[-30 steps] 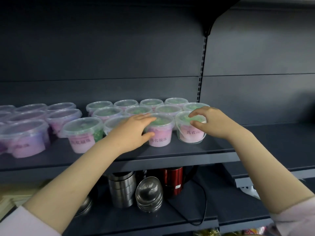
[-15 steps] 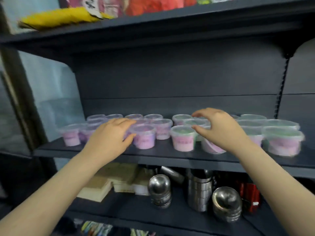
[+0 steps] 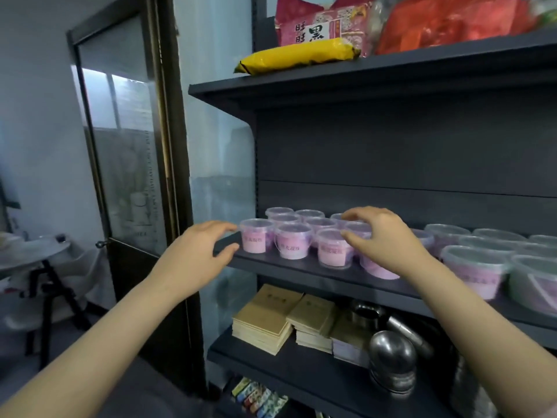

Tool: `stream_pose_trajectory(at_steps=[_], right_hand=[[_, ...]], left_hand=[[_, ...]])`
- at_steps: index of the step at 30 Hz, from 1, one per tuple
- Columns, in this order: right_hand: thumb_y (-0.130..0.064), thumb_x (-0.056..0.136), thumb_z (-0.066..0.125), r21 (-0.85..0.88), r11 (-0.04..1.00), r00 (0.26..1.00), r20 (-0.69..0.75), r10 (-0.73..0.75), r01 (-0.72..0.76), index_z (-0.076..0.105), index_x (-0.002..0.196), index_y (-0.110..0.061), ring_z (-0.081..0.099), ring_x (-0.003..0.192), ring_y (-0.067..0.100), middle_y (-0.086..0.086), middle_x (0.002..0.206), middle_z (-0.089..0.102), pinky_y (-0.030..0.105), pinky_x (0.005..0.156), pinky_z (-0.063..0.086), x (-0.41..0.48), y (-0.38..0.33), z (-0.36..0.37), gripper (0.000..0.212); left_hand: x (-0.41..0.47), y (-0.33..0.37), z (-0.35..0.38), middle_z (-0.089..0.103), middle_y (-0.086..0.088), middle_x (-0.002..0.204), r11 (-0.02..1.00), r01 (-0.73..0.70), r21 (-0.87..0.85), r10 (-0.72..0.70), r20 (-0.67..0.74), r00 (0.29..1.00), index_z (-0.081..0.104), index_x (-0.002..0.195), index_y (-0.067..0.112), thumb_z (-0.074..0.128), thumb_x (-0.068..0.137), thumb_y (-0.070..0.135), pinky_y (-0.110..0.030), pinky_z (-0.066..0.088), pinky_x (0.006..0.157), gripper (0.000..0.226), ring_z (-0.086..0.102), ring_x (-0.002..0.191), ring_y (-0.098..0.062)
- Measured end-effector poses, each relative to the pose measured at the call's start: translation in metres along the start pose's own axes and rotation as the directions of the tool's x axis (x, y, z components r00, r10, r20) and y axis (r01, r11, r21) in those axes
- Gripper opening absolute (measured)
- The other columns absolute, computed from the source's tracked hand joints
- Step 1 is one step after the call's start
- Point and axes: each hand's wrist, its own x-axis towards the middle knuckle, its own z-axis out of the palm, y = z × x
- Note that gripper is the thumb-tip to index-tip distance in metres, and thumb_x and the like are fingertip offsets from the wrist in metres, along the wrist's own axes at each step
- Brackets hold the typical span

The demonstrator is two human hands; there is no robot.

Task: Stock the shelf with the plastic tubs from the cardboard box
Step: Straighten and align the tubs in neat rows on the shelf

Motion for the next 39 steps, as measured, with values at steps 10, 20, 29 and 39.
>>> stream_pose_trajectory(at_steps=[10, 20, 29, 39], right_hand=[[-0.04, 0.086, 0.062, 0.059, 0.998, 0.995, 0.097, -0.029, 0.023, 0.066, 0.111, -0.029, 0.057, 0.103, 0.006, -0.014, 0.111, 0.065, 0.023, 0.09, 0.042, 0.112, 0.01, 0.088, 0.027], [-0.037, 0.09, 0.061, 0.036, 0.999, 0.94, 0.34, 0.02, -0.035, 0.067, 0.116, -0.027, 0.056, 0.112, 0.006, -0.011, 0.124, 0.064, 0.016, 0.092, 0.038, 0.237, 0.058, 0.177, 0.028], [-0.044, 0.088, 0.06, -0.208, 0.978, 0.79, 0.593, 0.152, -0.031, 0.067, 0.118, -0.035, 0.054, 0.108, 0.007, -0.012, 0.128, 0.056, 0.023, 0.093, 0.039, 0.293, 0.051, 0.245, 0.032], [-0.038, 0.075, 0.074, -0.253, 0.94, 0.791, 0.515, 0.33, -0.227, 0.068, 0.102, -0.051, 0.058, 0.087, -0.008, -0.037, 0.087, 0.059, 0.018, 0.086, 0.045, 0.304, 0.013, 0.278, 0.03]], left_hand=[[0.08, -0.083, 0.064, 0.055, 0.008, 0.133, 0.998, -0.057, -0.034, 0.059, 0.06, 0.996, 0.052, 0.132, 0.026, 0.056, 0.092, 0.038, -0.022, 0.035, 0.098, 0.042, 0.047, 0.122, -0.01], [0.196, -0.152, 0.161, 0.035, 0.004, 0.151, 0.982, -0.175, -0.073, 0.188, 0.301, 0.935, 0.04, 0.142, 0.031, 0.055, 0.09, 0.049, -0.027, 0.022, 0.115, 0.057, 0.029, 0.139, -0.012], [0.232, -0.232, 0.179, 0.042, 0.02, 0.102, 0.935, -0.311, -0.171, 0.354, 0.406, 0.842, 0.049, 0.132, 0.042, 0.058, 0.08, 0.062, -0.014, 0.034, 0.079, 0.057, 0.041, 0.094, 0.001], [0.26, -0.297, 0.169, 0.04, 0.023, 0.098, 0.855, -0.439, -0.276, 0.519, 0.475, 0.711, 0.048, 0.132, 0.048, 0.062, 0.073, 0.067, -0.018, 0.039, 0.076, 0.063, 0.043, 0.09, 0.004]])
